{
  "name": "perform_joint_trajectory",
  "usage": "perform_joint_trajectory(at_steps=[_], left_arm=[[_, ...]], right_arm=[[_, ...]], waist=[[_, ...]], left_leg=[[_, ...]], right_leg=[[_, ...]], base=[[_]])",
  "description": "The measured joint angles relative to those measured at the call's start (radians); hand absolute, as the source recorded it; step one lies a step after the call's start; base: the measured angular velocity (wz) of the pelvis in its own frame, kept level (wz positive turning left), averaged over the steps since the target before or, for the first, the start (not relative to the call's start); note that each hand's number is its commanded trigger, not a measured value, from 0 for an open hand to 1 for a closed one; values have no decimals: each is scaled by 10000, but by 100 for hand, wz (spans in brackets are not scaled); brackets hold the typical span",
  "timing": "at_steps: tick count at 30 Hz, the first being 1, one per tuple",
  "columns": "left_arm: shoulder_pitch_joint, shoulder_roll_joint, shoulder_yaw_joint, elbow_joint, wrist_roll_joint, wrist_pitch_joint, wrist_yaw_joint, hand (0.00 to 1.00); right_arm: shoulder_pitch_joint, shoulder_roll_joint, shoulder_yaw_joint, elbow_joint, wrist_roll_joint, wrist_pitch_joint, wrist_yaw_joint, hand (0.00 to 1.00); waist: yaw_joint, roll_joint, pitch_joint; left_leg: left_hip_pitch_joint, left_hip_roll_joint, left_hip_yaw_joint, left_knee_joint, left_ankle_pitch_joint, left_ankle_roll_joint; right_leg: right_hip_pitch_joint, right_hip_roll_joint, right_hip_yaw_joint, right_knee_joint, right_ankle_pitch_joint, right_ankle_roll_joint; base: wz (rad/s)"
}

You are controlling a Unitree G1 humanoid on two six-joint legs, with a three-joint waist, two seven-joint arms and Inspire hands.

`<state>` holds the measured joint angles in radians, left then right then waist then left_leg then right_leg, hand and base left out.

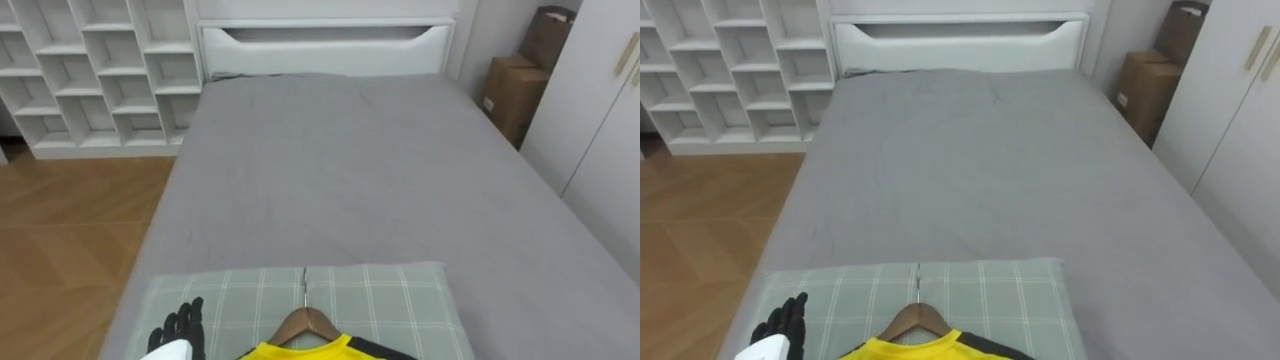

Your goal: Hang clothes

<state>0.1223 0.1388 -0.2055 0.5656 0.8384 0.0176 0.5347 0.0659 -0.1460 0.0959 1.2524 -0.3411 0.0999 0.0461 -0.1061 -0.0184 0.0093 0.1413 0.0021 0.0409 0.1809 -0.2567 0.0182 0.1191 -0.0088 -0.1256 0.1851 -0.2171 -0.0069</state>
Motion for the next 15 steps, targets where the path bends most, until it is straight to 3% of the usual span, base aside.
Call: perform_joint_trajectory(at_steps=[5,15], left_arm=[[0,-7,-185,0,-16,90,-71,0],[-2,4,-453,0,-23,251,-424,0]], right_arm=[[34,0,37,-25,2,111,1,0],[51,-3,375,-20,4,125,1,0]], waist=[[-14,-2,-9],[-40,-79,-111]], left_leg=[[0,1,2,-7,0,0],[84,18,140,-10,1,0]], right_leg=[[-14,0,10,5,1,0],[-2,13,129,16,61,3]], base=[[0],[-4]])
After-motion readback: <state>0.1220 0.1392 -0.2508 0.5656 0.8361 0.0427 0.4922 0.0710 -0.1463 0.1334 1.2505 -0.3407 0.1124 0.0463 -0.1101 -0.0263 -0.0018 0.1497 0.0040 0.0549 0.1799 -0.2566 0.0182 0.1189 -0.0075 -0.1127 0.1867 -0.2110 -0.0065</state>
